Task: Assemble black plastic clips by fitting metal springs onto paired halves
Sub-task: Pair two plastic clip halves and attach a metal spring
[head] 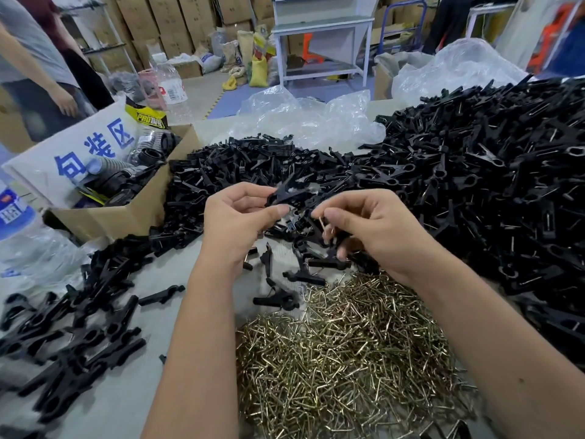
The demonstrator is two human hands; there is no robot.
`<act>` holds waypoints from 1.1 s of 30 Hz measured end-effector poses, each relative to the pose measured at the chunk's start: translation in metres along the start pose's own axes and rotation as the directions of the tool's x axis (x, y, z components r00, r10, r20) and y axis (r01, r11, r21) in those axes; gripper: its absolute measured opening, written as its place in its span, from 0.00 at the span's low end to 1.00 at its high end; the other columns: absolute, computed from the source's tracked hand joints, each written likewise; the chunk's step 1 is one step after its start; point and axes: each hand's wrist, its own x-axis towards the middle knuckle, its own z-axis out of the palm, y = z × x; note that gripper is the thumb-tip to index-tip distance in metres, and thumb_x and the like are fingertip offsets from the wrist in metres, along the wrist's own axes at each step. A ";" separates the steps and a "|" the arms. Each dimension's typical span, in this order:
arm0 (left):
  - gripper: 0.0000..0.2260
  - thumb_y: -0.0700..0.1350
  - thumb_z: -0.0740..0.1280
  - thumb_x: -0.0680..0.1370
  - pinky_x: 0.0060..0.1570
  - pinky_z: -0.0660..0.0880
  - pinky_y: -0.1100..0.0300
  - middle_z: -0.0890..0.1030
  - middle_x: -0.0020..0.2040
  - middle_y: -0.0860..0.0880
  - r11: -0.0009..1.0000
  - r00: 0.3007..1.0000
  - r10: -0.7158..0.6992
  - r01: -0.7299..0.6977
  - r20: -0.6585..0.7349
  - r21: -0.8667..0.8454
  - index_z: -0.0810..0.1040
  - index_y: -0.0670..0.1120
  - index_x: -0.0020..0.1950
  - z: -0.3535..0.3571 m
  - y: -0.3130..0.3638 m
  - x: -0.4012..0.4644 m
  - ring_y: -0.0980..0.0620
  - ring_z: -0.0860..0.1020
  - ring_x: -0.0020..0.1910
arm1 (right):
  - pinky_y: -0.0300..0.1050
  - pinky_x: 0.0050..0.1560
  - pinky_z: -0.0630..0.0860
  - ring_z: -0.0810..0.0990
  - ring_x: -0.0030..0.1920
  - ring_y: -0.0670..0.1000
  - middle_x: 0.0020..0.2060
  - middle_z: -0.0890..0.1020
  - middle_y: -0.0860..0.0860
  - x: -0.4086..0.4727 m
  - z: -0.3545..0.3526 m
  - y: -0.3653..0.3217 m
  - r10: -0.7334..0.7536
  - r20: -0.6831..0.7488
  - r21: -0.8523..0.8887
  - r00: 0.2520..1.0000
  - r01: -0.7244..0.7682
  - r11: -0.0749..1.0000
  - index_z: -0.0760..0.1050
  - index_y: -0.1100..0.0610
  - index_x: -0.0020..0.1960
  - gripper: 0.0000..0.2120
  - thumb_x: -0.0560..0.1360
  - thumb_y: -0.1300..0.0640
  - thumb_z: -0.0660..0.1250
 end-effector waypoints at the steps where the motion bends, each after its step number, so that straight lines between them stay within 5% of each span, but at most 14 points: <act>1: 0.13 0.38 0.83 0.64 0.39 0.79 0.64 0.86 0.38 0.48 1.000 0.999 0.008 -0.008 0.037 -0.002 0.87 0.51 0.41 -0.001 0.001 -0.001 0.53 0.84 0.38 | 0.39 0.31 0.79 0.83 0.35 0.49 0.37 0.85 0.55 0.001 0.000 0.001 -0.001 -0.066 0.069 0.998 0.005 0.998 0.87 0.59 0.49 0.08 0.80 0.65 0.69; 3: 0.13 0.41 0.83 0.61 0.38 0.78 0.64 0.86 0.38 0.49 0.999 0.992 0.025 -0.028 0.120 0.022 0.87 0.52 0.42 -0.003 0.003 -0.002 0.54 0.83 0.38 | 0.37 0.30 0.78 0.83 0.33 0.49 0.36 0.84 0.56 0.002 0.001 0.003 -0.007 -0.173 0.129 0.985 0.030 0.991 0.85 0.62 0.51 0.05 0.79 0.67 0.71; 7: 0.15 0.31 0.81 0.65 0.39 0.78 0.67 0.83 0.34 0.56 0.997 0.966 0.051 -0.065 0.253 0.048 0.86 0.47 0.44 0.001 0.003 -0.004 0.61 0.80 0.35 | 0.42 0.41 0.84 0.86 0.39 0.54 0.41 0.81 0.61 0.004 0.003 0.007 0.043 -0.236 0.215 0.971 0.009 0.977 0.85 0.62 0.55 0.09 0.79 0.69 0.69; 10: 0.16 0.29 0.80 0.64 0.40 0.79 0.66 0.82 0.33 0.56 0.997 0.956 0.045 -0.063 0.290 0.054 0.87 0.48 0.43 0.005 0.003 -0.005 0.60 0.79 0.34 | 0.44 0.44 0.84 0.85 0.41 0.52 0.39 0.85 0.56 0.004 0.003 0.007 0.045 -0.251 0.206 0.967 0.008 0.979 0.87 0.60 0.50 0.08 0.80 0.67 0.70; 14: 0.14 0.32 0.81 0.64 0.39 0.79 0.66 0.84 0.34 0.56 0.995 0.950 0.083 -0.097 0.302 0.031 0.87 0.47 0.44 0.006 0.003 -0.005 0.60 0.81 0.35 | 0.34 0.37 0.76 0.82 0.35 0.43 0.37 0.87 0.49 0.005 0.003 0.008 -0.027 -0.353 0.024 0.935 0.038 0.999 0.88 0.55 0.44 0.03 0.75 0.62 0.77; 19: 0.13 0.39 0.82 0.61 0.41 0.82 0.60 0.86 0.38 0.50 0.994 0.958 0.096 -0.105 0.271 0.021 0.88 0.50 0.43 0.006 0.003 -0.004 0.54 0.84 0.38 | 0.37 0.33 0.77 0.83 0.33 0.50 0.35 0.86 0.56 0.003 0.005 0.009 0.018 -0.349 0.123 0.937 0.027 0.992 0.87 0.58 0.42 0.03 0.71 0.64 0.80; 26: 0.15 0.32 0.82 0.62 0.41 0.83 0.59 0.87 0.40 0.46 0.994 0.945 0.082 -0.102 0.315 0.047 0.87 0.46 0.44 0.010 0.005 -0.006 0.51 0.84 0.39 | 0.38 0.31 0.77 0.82 0.30 0.50 0.33 0.86 0.56 0.005 0.011 0.011 0.002 -0.332 0.083 0.943 0.027 0.996 0.84 0.61 0.42 0.06 0.70 0.64 0.81; 33: 0.13 0.39 0.82 0.60 0.40 0.82 0.59 0.85 0.37 0.51 0.993 0.933 0.089 -0.111 0.349 0.045 0.87 0.50 0.41 0.011 0.005 -0.007 0.54 0.83 0.38 | 0.37 0.28 0.76 0.81 0.28 0.50 0.32 0.85 0.55 0.001 0.010 0.006 0.013 -0.327 0.132 0.945 0.032 0.991 0.81 0.59 0.41 0.12 0.65 0.59 0.84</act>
